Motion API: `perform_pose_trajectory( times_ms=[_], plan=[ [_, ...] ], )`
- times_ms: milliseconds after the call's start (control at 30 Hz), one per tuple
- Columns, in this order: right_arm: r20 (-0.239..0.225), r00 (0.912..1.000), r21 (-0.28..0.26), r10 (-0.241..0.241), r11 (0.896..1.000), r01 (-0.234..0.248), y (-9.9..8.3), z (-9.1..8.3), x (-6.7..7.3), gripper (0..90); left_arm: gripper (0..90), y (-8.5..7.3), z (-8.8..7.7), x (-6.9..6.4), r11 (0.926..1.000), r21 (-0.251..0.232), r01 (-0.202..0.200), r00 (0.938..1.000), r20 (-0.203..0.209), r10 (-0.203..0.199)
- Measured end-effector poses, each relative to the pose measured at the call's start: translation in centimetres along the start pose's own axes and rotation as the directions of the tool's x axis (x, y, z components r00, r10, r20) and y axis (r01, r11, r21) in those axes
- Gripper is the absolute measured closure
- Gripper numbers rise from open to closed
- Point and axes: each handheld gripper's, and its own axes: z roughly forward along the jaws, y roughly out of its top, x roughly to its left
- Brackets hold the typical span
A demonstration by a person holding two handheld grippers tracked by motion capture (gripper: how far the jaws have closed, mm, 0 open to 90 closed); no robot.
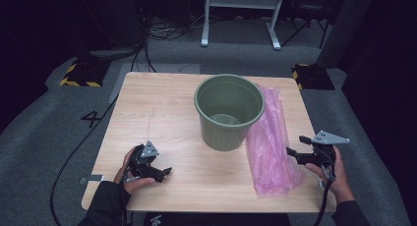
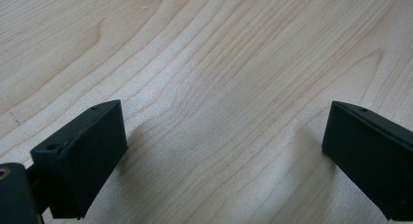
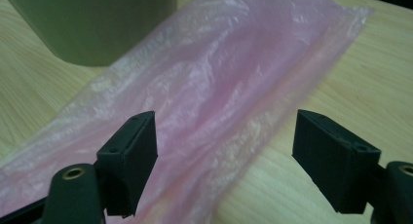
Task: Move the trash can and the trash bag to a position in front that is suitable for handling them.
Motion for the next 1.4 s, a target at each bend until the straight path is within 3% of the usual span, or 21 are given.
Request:
perform_pose_trajectory(
  times_ms=[133, 567, 833, 1000, 1400],
  plan=[
    [-0.007, 0.9999, -0.011, -0.015, 1.0, 0.015, 1.0, 0.3, 0.4, 24.0, 2.0, 0.0, 0.0, 0.0, 1.0, 0.001, 0.0, 1.0, 0.0, 0.0],
    [-0.097, 0.9911, -0.03, -0.091, 0.996, 0.088, 5.3, 2.0, 2.3, 21.1, 2.0, 0.0, 0.0, 0.0, 1.0, 0.0, 0.0, 1.0, 0.0, 0.0],
    [-0.139, 0.9811, -0.041, -0.135, 0.991, 0.13, 7.9, 3.4, 3.8, 20.2, 2.0, 0.0, 0.0, 0.0, 1.0, 0.0, 0.0, 1.0, 0.0, 0.0],
    [-0.18, 0.9699, -0.067, -0.164, 0.986, 0.154, 9.2, 4.2, 4.7, 18.8, 2.0, 0.0, 0.0, 0.0, 1.0, 0.0, 0.0, 1.0, 0.0, 0.0],
    [-0.229, 0.9557, -0.08, -0.185, 0.982, 0.171, 10.4, 5.6, 5.9, 17.8, 2.0, 0.0, 0.0, 0.0, 1.0, 0.001, 0.0, 1.0, 0.0, 0.0]
  ],
)
